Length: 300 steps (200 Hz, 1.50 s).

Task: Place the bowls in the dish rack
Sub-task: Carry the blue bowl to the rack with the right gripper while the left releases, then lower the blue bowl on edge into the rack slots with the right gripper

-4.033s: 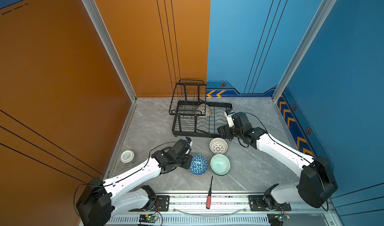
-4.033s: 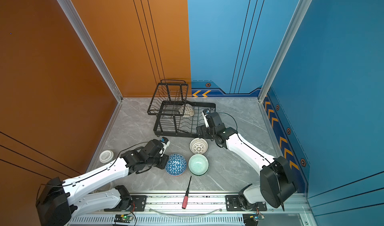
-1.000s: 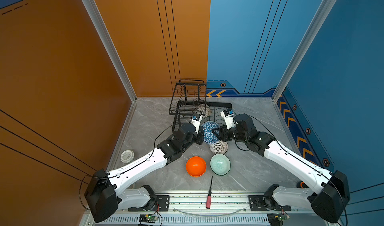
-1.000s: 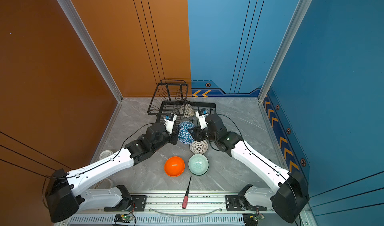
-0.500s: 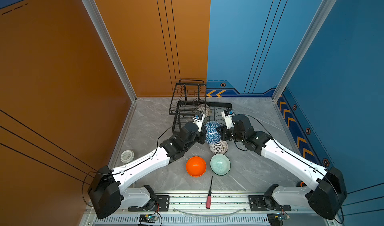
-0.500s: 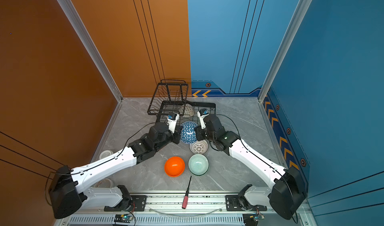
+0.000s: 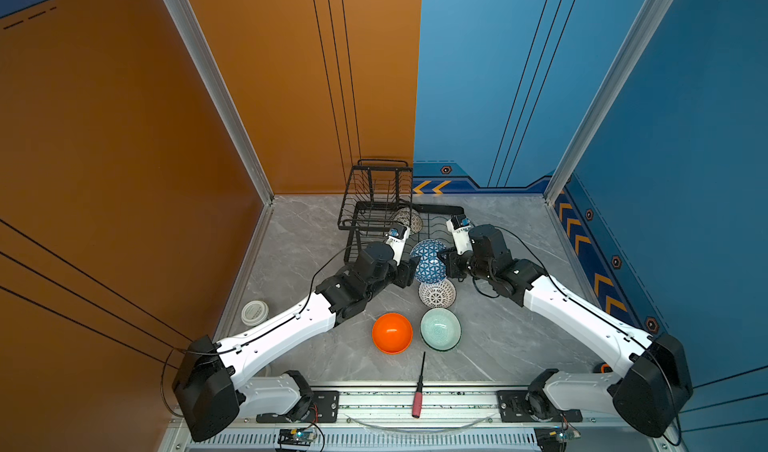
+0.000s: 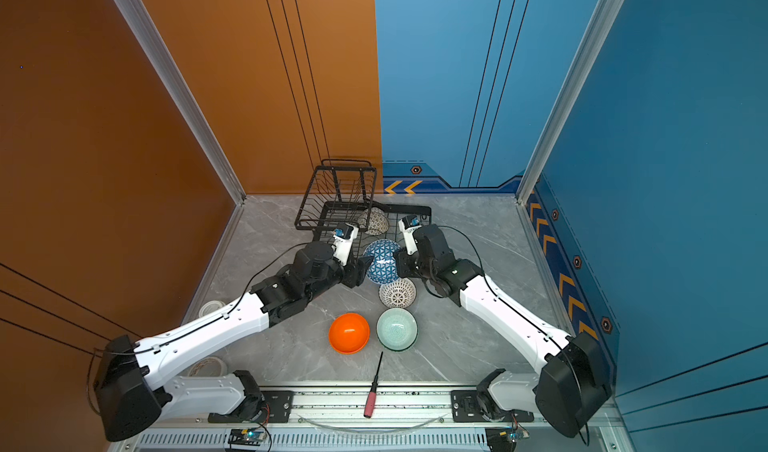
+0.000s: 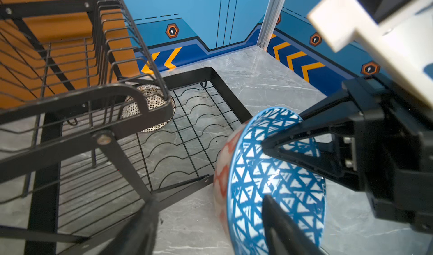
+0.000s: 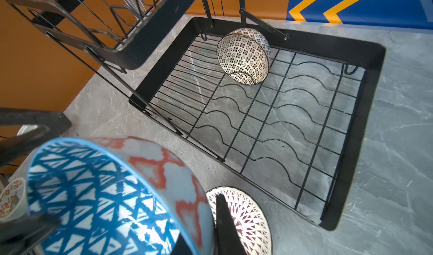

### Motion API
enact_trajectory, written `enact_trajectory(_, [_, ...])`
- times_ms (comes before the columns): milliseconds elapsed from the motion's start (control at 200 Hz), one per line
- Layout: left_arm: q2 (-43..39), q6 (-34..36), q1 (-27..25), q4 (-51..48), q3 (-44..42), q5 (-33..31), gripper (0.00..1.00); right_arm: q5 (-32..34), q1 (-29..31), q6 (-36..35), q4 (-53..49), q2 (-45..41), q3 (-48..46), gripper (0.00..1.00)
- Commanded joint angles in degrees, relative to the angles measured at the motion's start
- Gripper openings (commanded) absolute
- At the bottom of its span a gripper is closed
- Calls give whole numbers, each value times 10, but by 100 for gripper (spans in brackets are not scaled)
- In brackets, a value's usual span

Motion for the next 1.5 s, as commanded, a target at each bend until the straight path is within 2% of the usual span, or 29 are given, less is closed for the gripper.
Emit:
enact_trajectory(0, [-30,16,16,-51,11,19,96,-27,-17,-51,37,15,27,0])
enact_trajectory(25, [-35,20,20,-59,12,22,100,-28,-21,-61,39,19,29,0])
enact_trajectory(285, [-76,20,66,-121,-16,52,98,-25,-67,-158,62,68,65,0])
enact_trajectory(466, [-91,16,87,-134,-33,66,98,49,-81,-267,85,132,104,0])
enact_trajectory(601, [-94,13,99,-135,-41,75,98,143,-83,-354,187,188,100,0])
enact_trajectory(761, [-94,12,109,-136,-47,82,98,213,-91,-434,363,253,90,0])
enact_trajectory(851, [-95,11,115,-137,-49,85,98,226,-94,-461,434,282,93,0])
enact_trajectory(1046, [-97,13,128,-150,-51,96,98,268,-93,-552,521,345,118,0])
enact_trajectory(1287, [-95,17,147,-156,-48,114,98,330,-83,-741,732,468,154,0])
enact_trajectory(1497, [-93,17,155,-158,-47,122,98,324,-88,-789,774,518,189,0])
